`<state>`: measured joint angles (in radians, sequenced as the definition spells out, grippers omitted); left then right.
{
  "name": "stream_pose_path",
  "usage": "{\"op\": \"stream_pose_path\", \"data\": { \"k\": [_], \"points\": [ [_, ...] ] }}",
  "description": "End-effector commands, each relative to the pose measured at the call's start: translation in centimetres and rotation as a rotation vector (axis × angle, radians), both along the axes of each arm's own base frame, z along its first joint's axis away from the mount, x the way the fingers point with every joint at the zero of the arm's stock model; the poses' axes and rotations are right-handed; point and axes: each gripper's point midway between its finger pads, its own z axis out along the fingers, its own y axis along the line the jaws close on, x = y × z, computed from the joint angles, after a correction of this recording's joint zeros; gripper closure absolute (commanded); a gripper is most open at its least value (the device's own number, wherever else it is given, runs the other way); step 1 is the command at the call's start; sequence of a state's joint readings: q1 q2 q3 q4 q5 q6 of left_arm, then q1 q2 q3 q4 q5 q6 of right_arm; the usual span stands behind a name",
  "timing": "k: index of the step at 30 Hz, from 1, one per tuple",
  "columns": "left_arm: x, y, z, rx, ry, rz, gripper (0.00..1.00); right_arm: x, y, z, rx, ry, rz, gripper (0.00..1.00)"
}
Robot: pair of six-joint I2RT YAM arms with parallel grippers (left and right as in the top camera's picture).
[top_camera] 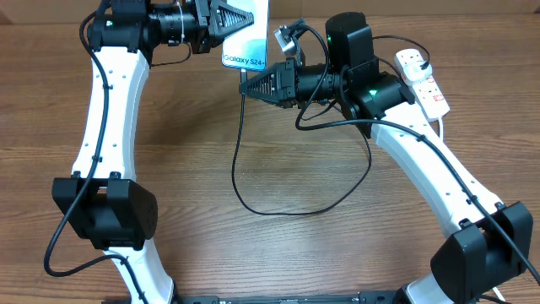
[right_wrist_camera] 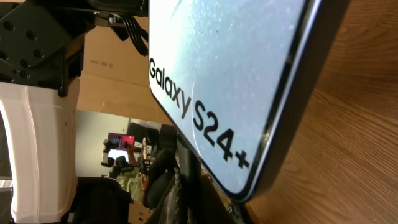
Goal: Plug charger to phone and switch on socket
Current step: 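Push the plug up into the phone's port with the right gripper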
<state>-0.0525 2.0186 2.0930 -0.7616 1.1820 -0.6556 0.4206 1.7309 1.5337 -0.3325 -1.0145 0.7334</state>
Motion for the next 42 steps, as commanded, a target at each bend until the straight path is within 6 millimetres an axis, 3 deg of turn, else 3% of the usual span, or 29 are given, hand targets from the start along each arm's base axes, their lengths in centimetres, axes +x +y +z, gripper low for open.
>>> {"op": "stream_pose_path", "data": {
  "k": [1,14,38,42],
  "points": [
    [-0.8,-0.5,0.6,-0.042,-0.003,-0.056,0.96,0.9,-0.3,1.0,-0.002,-0.043,-0.049,0.96],
    [-0.8,-0.5,0.6,-0.042,-0.002,-0.056,0.96,2.5,-0.6,0.8,-0.024,-0.025,-0.144,0.96],
    [-1.5,-0.7,1.1,-0.067,-0.04,-0.106,0.96,3.0,-0.6,1.7,0.004,-0.052,-0.156,0.96],
    [-1.4,-0.7,1.1,-0.065,-0.041,-0.104,0.96,2.9,-0.6,1.7,0.005,-0.051,-0.153,0.83]
  ]
}}
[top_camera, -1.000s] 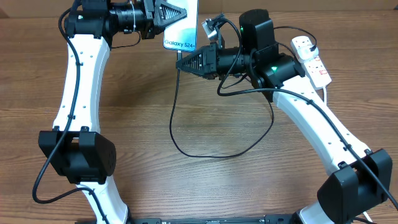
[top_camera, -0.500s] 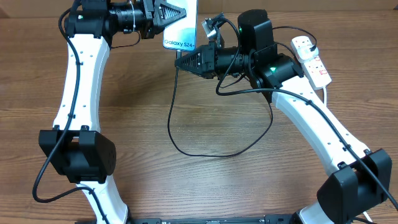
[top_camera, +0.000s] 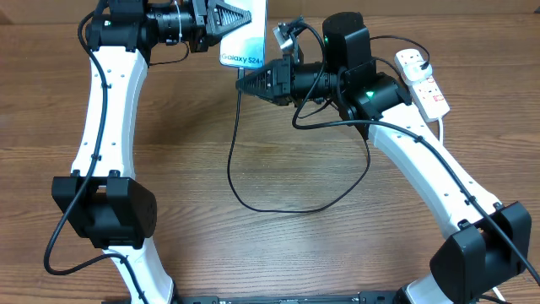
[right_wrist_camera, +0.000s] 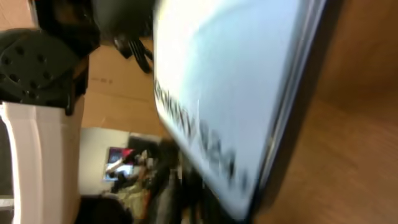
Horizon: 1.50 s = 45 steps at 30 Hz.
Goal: Plug charger to phone and switch on socket
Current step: 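Push the plug up into the phone's port with the right gripper, then lower the plugged phone flat onto the table with both grippers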
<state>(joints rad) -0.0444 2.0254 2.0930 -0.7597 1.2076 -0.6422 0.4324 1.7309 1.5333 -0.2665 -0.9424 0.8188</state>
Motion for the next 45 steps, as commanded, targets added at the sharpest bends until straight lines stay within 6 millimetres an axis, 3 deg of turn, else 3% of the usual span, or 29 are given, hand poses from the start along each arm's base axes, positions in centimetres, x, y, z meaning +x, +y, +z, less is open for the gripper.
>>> {"op": "stream_pose_path", "data": {
  "k": [1,3,9,13,18,24,28,33,35,40,45],
  "points": [
    [-1.4,-0.9,1.1,-0.05,-0.035,-0.087,0.96,1.7,-1.0,1.2,-0.005,-0.06,-0.08,0.78],
    [-1.3,-0.9,1.0,-0.045,-0.035,-0.081,0.96,1.7,-1.0,1.1,-0.007,-0.057,-0.08,0.67],
    [-0.7,-0.6,0.6,-0.019,-0.035,-0.048,0.96,1.6,-1.1,0.8,-0.016,-0.039,-0.079,0.52],
    [0.4,0.1,-0.3,0.036,-0.038,0.02,0.96,1.5,-1.1,0.6,-0.023,-0.036,-0.077,0.37],
    [2.0,2.2,-1.5,0.104,-0.023,0.125,0.96,1.9,-1.3,0.0,-0.047,-0.032,-0.104,0.28],
    [3.0,5.5,-4.7,0.217,0.066,0.241,0.96,2.5,-1.9,-1.2,-0.097,-0.005,-0.159,0.24],
    [2.7,5.3,-7.7,0.245,0.132,0.203,0.96,2.9,-2.3,-1.9,-0.127,0.0,-0.196,0.23],
    [2.8,4.2,-13.0,0.269,0.253,0.149,0.96,2.9,-2.4,-2.2,-0.139,0.008,-0.196,0.24],
    [2.8,3.1,-16.1,0.292,0.283,0.101,0.96,2.6,-2.5,-2.7,-0.163,0.002,-0.183,0.24],
    [2.7,0.3,-20.7,0.31,0.337,0.033,0.96,2.4,-2.9,-3.7,-0.196,0.038,-0.198,0.23],
    [3.2,-1.1,-24.8,0.34,0.354,0.01,0.96,2.3,-2.9,-3.8,-0.2,0.045,-0.197,0.23]
  ]
}}
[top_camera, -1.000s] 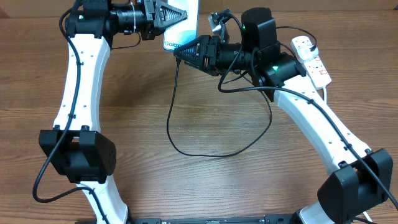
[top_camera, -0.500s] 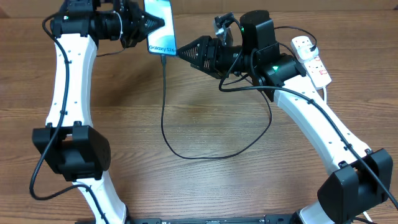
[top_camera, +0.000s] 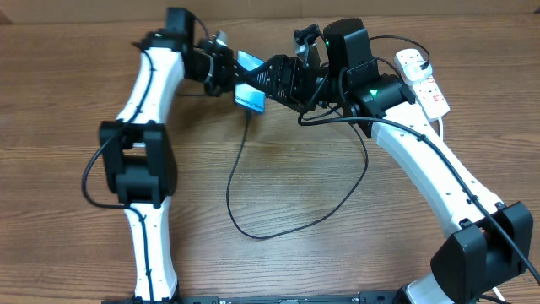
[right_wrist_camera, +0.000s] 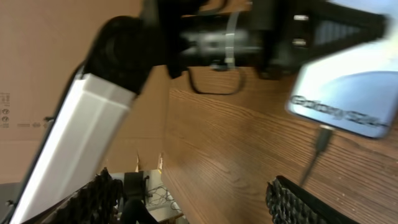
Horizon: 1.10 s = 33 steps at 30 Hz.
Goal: Plug charger to phone and switch on socket
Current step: 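Lower the plugged phone flat onto the table with both grippers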
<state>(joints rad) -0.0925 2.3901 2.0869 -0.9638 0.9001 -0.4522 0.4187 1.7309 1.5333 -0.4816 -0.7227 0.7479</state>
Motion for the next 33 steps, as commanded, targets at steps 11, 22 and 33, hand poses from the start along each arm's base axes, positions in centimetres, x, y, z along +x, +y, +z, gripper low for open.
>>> {"op": "stream_pose_path", "data": {
  "k": [11,22,33],
  "points": [
    [1.2,-0.1,-6.1,0.134,-0.018,-0.014,0.96,0.2,-0.4,0.7,-0.01,-0.021,-0.011,0.23],
    [1.8,-0.5,-6.0,0.14,-0.115,-0.068,0.96,0.2,-0.4,0.8,-0.008,-0.022,-0.009,0.23],
    [2.3,-1.1,-6.1,0.147,-0.152,-0.075,0.96,0.1,-0.3,0.8,-0.004,-0.019,-0.002,0.23]
  ]
}}
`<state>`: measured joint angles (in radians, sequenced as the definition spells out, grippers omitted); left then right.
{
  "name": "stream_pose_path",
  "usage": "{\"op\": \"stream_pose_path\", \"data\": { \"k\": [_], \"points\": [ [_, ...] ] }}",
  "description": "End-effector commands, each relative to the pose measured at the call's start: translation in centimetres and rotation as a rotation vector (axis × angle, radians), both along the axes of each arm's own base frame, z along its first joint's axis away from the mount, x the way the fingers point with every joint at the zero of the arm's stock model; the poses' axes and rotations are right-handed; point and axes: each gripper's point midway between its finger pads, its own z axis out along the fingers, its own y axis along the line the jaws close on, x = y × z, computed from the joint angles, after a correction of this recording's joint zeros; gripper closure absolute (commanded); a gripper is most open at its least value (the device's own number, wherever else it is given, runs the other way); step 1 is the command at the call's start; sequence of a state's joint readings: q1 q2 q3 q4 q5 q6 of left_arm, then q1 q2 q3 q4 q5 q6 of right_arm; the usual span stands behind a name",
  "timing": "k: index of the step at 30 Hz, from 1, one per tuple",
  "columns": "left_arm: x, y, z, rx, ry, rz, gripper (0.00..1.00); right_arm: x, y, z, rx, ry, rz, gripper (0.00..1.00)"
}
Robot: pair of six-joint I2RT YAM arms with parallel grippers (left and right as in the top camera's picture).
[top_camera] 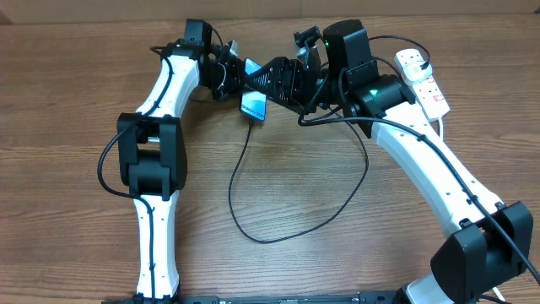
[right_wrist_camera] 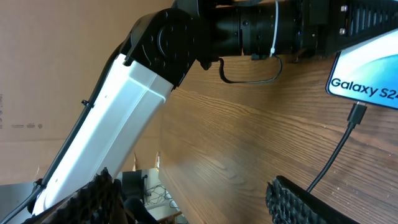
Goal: Plug charger to phone and switch on socket
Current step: 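Lower the plugged phone flat onto the table with both grippers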
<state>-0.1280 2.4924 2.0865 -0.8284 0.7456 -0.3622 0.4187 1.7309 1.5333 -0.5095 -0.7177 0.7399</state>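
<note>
The phone (top_camera: pixel 253 106) with a light-blue "Galaxy S24" screen (right_wrist_camera: pixel 367 78) hangs tilted just above the table, and my left gripper (top_camera: pixel 239 78) is shut on its upper edge. The black charger cable (top_camera: pixel 240 181) runs up from a loop on the table, its plug (right_wrist_camera: pixel 357 114) seated in the phone's lower edge. My right gripper (top_camera: pixel 268 76) is open beside the phone with nothing between its fingers (right_wrist_camera: pixel 297 200). The white socket strip (top_camera: pixel 424 80) with red switches lies at the far right, a white adapter (top_camera: pixel 413 59) plugged into it.
The cable's loop (top_camera: pixel 278 228) spreads over the middle of the wooden table (top_camera: pixel 67 169). My left arm's white link (right_wrist_camera: pixel 118 118) fills the left of the right wrist view. A cardboard wall (right_wrist_camera: pixel 56 56) stands behind the table.
The phone, still in my left gripper, sits slightly lower and nearer, and the left arm's elbow has shifted right. The right gripper is open in the same place. The plug stays in the phone.
First my left gripper held the phone upright at the table's far edge, with my right gripper's tip just under it where the cable ends. Then the right gripper was closer against the phone. Later the phone was lower with the cable hanging from it and the right gripper open.
</note>
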Motion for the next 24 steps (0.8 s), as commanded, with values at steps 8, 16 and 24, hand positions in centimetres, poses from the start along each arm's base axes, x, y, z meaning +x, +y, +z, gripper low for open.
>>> {"op": "stream_pose_path", "data": {
  "k": [8,16,24],
  "points": [
    [0.6,-1.0,-0.3,0.038,-0.04,-0.007,0.91,0.3,-0.1,1.3,0.012,-0.038,-0.001,0.23],
    [0.7,-0.8,-0.6,0.069,-0.047,0.0,0.91,0.3,-0.2,1.3,0.012,-0.038,-0.002,0.23],
    [0.7,-0.1,-1.2,0.116,-0.036,0.015,0.9,0.3,-0.2,1.3,0.012,-0.037,-0.001,0.23]
  ]
}}
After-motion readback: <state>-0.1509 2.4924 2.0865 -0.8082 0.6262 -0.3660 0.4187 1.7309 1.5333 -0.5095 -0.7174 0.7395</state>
